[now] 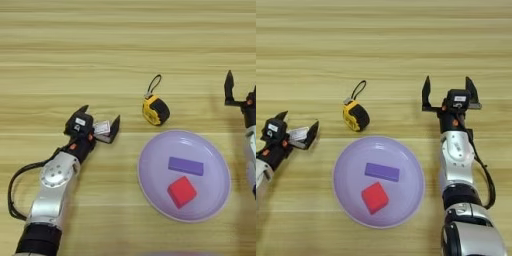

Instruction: Move the objects on the table

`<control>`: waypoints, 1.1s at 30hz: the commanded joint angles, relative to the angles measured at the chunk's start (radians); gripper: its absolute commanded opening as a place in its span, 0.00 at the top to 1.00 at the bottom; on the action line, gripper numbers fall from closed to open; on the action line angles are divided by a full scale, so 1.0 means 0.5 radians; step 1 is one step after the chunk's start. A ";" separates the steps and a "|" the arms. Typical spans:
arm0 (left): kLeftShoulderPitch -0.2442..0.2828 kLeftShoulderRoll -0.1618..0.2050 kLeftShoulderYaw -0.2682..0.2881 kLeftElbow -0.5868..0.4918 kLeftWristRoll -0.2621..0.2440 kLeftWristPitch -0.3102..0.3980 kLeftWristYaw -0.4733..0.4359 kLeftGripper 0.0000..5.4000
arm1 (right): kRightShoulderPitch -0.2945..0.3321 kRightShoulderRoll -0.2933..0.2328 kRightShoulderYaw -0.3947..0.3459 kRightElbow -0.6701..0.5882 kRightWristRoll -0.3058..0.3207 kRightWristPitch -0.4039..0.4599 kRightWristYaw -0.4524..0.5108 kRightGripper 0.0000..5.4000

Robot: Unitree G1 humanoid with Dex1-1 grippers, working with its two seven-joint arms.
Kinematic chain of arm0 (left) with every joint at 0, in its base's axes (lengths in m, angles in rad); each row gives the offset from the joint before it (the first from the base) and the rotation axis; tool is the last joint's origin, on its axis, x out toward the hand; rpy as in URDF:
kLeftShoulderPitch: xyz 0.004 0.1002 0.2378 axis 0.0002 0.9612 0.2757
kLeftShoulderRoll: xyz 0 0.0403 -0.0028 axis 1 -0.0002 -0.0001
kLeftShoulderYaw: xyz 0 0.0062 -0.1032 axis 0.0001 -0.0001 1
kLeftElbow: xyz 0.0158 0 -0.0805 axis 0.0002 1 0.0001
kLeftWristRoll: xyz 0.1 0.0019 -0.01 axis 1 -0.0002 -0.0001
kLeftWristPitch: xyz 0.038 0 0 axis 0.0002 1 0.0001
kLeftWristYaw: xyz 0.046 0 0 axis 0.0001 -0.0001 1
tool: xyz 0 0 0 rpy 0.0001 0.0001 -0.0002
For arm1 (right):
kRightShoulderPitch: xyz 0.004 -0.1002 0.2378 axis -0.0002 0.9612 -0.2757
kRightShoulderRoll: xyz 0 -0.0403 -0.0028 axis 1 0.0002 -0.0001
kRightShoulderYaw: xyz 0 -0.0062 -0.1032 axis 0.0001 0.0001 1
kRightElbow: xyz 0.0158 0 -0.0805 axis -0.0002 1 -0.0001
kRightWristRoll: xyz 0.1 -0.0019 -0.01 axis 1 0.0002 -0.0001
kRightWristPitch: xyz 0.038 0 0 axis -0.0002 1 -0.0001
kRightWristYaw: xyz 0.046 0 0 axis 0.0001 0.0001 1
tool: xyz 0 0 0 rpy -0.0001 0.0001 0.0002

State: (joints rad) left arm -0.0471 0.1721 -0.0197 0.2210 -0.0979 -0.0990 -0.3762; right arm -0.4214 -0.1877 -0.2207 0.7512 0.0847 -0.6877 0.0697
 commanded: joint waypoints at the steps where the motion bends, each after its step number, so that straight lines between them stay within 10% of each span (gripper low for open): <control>1: 0.000 0.042 -0.004 -0.022 -0.014 0.187 -0.024 0.00 | 0.025 0.024 0.010 -0.026 0.007 0.021 -0.009 0.00; 33: -0.004 0.046 0.018 0.034 0.010 0.415 0.022 0.02 | 0.020 0.034 0.010 -0.021 0.021 0.019 -0.001 0.00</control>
State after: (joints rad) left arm -0.0579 0.1888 -0.0065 0.2258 -0.0881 0.0763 -0.3572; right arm -0.4185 -0.1744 -0.2135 0.7440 0.0860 -0.6872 0.0708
